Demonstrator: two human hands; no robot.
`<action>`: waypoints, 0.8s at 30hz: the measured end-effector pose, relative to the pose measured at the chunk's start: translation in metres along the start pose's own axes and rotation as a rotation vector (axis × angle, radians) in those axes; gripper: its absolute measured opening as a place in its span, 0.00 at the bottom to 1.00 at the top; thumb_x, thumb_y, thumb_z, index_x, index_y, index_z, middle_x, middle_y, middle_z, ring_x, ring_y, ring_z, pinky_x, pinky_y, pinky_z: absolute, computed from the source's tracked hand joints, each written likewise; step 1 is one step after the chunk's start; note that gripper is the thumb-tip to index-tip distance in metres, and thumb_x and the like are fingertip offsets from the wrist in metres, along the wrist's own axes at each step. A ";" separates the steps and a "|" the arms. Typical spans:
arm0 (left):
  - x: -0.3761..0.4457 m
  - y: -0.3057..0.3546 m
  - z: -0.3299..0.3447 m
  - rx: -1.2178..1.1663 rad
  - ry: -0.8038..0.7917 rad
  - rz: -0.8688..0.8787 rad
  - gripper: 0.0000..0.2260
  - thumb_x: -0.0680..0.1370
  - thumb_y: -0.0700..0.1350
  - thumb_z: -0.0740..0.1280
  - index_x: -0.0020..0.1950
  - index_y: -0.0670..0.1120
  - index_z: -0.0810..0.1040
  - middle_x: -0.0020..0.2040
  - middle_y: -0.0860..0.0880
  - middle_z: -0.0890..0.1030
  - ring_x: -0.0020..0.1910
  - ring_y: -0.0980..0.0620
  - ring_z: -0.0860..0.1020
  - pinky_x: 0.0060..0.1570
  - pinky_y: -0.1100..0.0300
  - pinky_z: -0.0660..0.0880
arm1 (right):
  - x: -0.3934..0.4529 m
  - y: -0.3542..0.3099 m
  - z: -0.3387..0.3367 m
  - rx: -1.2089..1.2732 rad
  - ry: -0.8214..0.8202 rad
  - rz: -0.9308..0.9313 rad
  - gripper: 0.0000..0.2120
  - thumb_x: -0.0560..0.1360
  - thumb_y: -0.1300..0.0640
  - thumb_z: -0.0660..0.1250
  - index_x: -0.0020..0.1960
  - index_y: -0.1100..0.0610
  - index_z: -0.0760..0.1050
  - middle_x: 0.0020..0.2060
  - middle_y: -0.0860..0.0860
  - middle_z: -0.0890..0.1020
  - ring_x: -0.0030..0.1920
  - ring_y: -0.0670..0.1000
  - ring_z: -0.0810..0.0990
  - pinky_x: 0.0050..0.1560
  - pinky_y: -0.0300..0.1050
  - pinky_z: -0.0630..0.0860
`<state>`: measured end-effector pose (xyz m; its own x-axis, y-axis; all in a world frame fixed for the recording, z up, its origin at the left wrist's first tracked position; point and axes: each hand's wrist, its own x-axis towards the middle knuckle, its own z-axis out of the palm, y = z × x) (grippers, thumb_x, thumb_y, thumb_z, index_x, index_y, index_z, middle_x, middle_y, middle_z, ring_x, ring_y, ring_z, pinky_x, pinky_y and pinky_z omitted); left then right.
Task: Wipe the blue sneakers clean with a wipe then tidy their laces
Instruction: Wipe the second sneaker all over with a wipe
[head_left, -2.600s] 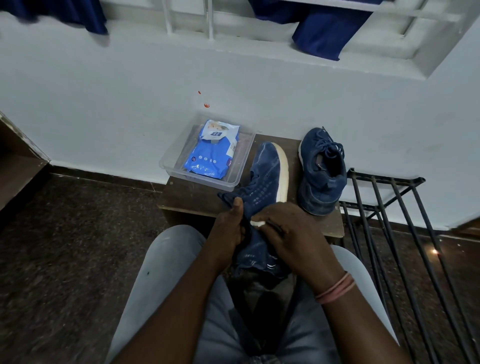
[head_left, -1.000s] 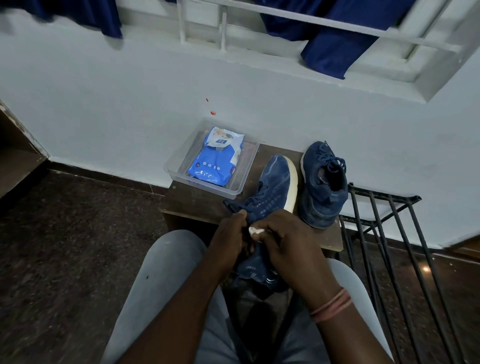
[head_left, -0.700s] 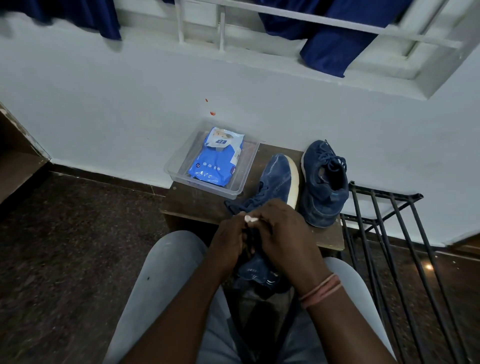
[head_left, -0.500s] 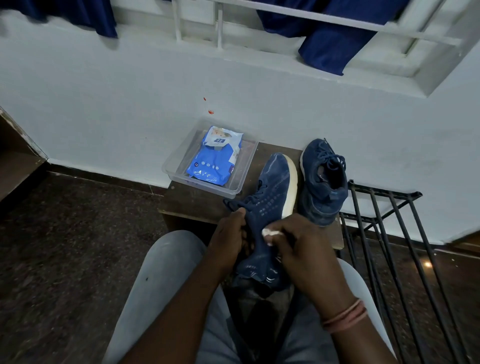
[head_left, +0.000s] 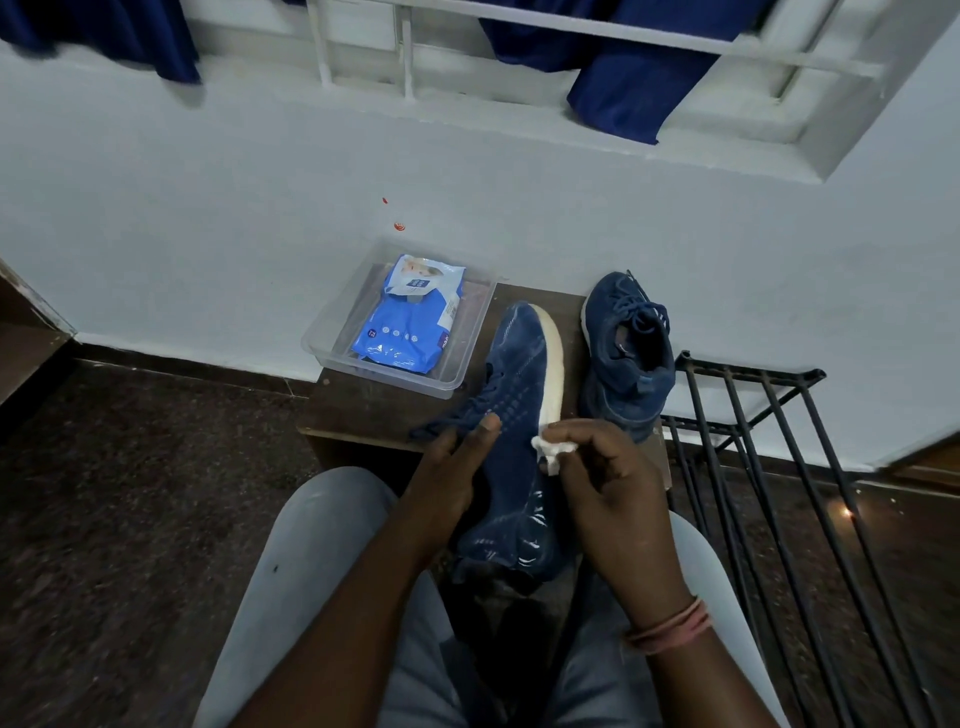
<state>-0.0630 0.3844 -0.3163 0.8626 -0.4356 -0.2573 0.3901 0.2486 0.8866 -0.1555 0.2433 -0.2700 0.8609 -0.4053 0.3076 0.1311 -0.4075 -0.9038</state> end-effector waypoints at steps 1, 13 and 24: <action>0.000 0.002 0.002 -0.069 -0.006 -0.017 0.24 0.75 0.56 0.74 0.66 0.43 0.81 0.63 0.40 0.83 0.65 0.40 0.80 0.71 0.39 0.72 | 0.000 0.001 0.001 -0.005 0.002 -0.014 0.15 0.77 0.73 0.66 0.53 0.55 0.82 0.52 0.50 0.83 0.57 0.52 0.82 0.60 0.52 0.79; -0.005 0.005 0.007 -0.229 -0.018 0.004 0.14 0.81 0.50 0.67 0.59 0.42 0.85 0.61 0.36 0.83 0.61 0.40 0.82 0.62 0.49 0.79 | 0.011 -0.009 0.012 -0.104 0.047 0.013 0.10 0.75 0.62 0.75 0.53 0.51 0.81 0.51 0.44 0.83 0.53 0.45 0.82 0.53 0.39 0.79; -0.014 0.010 0.009 -0.243 -0.108 -0.039 0.15 0.83 0.50 0.63 0.60 0.43 0.86 0.65 0.38 0.81 0.66 0.42 0.79 0.68 0.50 0.75 | 0.014 -0.012 0.024 -0.378 0.112 -0.096 0.05 0.77 0.64 0.72 0.50 0.56 0.83 0.46 0.49 0.80 0.47 0.43 0.78 0.50 0.38 0.76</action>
<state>-0.0741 0.3850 -0.2997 0.8112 -0.5355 -0.2351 0.4993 0.4250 0.7550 -0.1332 0.2618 -0.2619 0.7920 -0.4291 0.4343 -0.0004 -0.7117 -0.7025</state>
